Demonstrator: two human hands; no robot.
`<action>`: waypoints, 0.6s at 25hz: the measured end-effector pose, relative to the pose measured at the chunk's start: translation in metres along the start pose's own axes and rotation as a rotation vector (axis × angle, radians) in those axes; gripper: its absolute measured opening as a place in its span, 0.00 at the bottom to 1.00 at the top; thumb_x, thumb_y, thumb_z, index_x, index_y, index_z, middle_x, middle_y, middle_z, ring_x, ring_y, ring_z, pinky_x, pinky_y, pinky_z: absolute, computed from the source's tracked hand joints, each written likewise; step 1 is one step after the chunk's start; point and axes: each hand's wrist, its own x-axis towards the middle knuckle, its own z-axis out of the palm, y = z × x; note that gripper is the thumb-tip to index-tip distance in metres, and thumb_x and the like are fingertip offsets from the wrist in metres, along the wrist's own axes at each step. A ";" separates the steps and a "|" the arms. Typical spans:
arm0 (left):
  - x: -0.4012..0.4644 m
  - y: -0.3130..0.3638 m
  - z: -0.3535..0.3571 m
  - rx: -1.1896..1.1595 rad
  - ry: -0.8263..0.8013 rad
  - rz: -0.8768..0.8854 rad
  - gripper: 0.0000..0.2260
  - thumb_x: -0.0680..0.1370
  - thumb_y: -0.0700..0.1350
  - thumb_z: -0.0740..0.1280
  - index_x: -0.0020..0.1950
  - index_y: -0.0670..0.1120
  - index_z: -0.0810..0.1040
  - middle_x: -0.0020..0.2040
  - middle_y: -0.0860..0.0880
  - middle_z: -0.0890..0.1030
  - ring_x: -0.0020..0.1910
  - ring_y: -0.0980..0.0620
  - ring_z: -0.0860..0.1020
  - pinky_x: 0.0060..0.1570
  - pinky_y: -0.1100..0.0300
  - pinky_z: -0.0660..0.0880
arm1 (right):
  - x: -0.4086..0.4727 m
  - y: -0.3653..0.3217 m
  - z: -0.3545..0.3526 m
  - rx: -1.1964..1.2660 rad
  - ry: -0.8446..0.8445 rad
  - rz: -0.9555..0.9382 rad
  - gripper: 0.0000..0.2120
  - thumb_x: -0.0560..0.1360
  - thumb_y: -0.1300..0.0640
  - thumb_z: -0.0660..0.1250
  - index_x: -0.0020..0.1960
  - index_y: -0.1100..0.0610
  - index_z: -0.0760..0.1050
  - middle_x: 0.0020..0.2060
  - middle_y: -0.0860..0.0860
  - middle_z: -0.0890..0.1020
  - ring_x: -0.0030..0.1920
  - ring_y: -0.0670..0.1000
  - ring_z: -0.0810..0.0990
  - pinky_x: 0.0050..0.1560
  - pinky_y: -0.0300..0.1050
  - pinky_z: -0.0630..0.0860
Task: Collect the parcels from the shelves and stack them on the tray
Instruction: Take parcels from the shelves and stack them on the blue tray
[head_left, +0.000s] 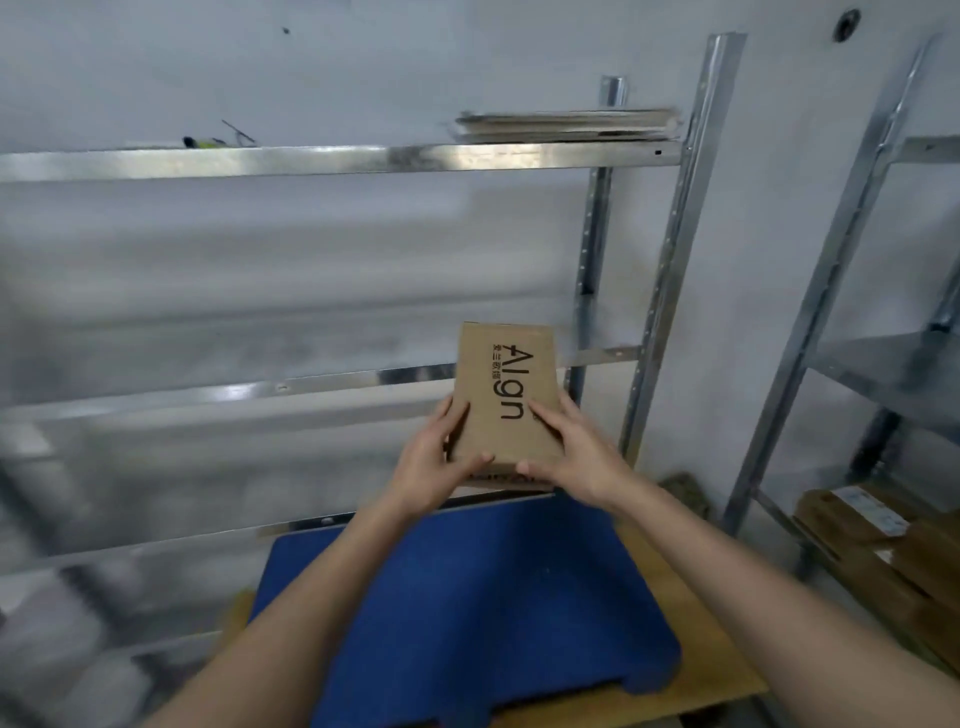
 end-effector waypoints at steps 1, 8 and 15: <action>-0.015 -0.010 -0.025 0.002 0.018 -0.017 0.36 0.74 0.47 0.75 0.78 0.47 0.62 0.74 0.62 0.57 0.73 0.59 0.62 0.71 0.58 0.65 | 0.001 -0.024 0.016 0.008 -0.010 -0.017 0.44 0.71 0.47 0.77 0.80 0.49 0.57 0.79 0.42 0.52 0.77 0.49 0.58 0.74 0.44 0.56; -0.115 -0.056 -0.162 0.000 0.104 -0.061 0.36 0.74 0.48 0.74 0.78 0.48 0.61 0.76 0.60 0.59 0.74 0.58 0.62 0.72 0.53 0.66 | -0.008 -0.157 0.109 0.033 -0.073 -0.107 0.46 0.69 0.47 0.78 0.80 0.51 0.59 0.79 0.43 0.54 0.77 0.49 0.60 0.77 0.48 0.60; -0.183 -0.081 -0.238 0.057 0.176 -0.078 0.35 0.75 0.48 0.74 0.78 0.47 0.62 0.72 0.62 0.59 0.68 0.66 0.60 0.64 0.75 0.63 | -0.020 -0.235 0.173 0.006 -0.119 -0.149 0.46 0.69 0.44 0.78 0.80 0.50 0.59 0.81 0.46 0.52 0.78 0.51 0.59 0.77 0.48 0.58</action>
